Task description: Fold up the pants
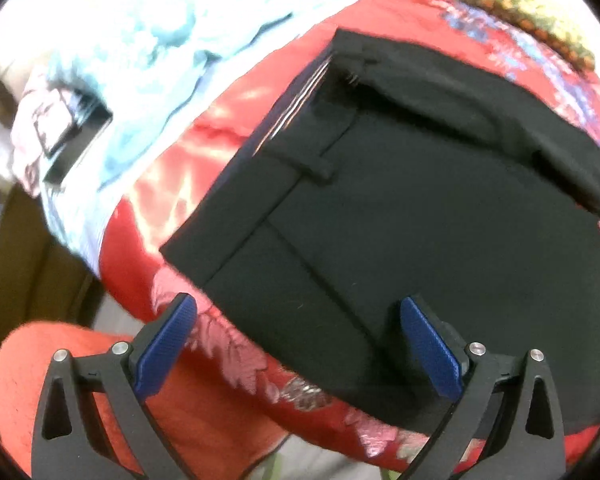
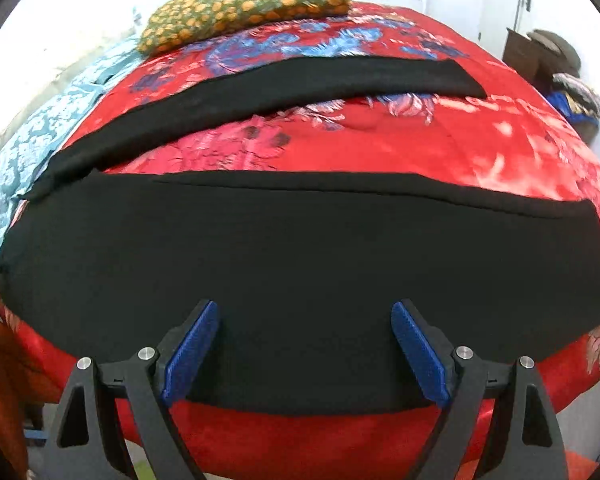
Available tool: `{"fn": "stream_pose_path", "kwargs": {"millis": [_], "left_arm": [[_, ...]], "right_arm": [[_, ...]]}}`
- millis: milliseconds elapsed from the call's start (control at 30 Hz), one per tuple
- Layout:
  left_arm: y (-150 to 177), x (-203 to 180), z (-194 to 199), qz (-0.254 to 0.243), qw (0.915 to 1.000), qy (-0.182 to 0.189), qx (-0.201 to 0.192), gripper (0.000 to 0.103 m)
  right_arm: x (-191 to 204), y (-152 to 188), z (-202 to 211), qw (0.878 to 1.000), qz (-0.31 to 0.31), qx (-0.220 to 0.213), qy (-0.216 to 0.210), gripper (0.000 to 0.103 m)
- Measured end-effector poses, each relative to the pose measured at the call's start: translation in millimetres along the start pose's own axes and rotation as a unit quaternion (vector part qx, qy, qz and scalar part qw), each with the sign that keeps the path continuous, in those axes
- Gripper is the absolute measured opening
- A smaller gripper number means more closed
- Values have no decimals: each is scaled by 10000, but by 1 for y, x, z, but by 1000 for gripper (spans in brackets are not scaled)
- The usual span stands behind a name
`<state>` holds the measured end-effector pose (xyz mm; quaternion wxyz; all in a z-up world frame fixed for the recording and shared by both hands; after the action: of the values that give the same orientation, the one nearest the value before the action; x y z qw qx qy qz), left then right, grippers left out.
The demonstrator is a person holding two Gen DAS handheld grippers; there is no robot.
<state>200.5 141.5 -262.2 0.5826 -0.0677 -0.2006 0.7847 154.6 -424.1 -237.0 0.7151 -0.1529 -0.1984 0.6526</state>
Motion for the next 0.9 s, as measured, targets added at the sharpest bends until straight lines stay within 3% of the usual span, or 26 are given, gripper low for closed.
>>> {"fn": "stream_pose_path", "kwargs": {"millis": [100,233,333,533,600,700,833,900], "left_arm": [[-22,-30,14,-352,9986,249,-313,102],[-74,-71,22,-699,9944,250,-759,102],[-114,-81,7,-655,9936,137,-911,102],[-133,-57,-62,-167,9991,-312,-221,103],[-131,-42,-76,168,9998,-16,-80,103],[-130,-22,-77,480,9986,231,66,103],[-130,-1,-63,627,9979,-134,115,102],[-124,5,-49,757,9970,-1,128,102]], "right_arm": [[15,4,-5,9997,210,48,-116,88],[29,12,-14,9979,622,196,-32,88],[32,13,-14,9970,751,172,0,88],[26,19,-18,9977,642,198,31,101],[25,20,-19,9977,639,201,34,103],[25,21,-20,9979,635,156,6,103],[23,21,-22,9982,591,61,-49,103],[23,21,-22,9984,567,44,-49,103]]}}
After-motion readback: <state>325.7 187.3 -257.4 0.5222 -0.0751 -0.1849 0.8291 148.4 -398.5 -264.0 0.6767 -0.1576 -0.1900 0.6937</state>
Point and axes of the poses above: each gripper's, at about its wrist camera, not at the fingertips, and z roughly against the way its jaws point, x to its left, y to its underside, the point moved 6 cm from there along -z, roughly the way its jaws point, and after that the axes turned 2 degrees about -y, right-handed, at the moved point
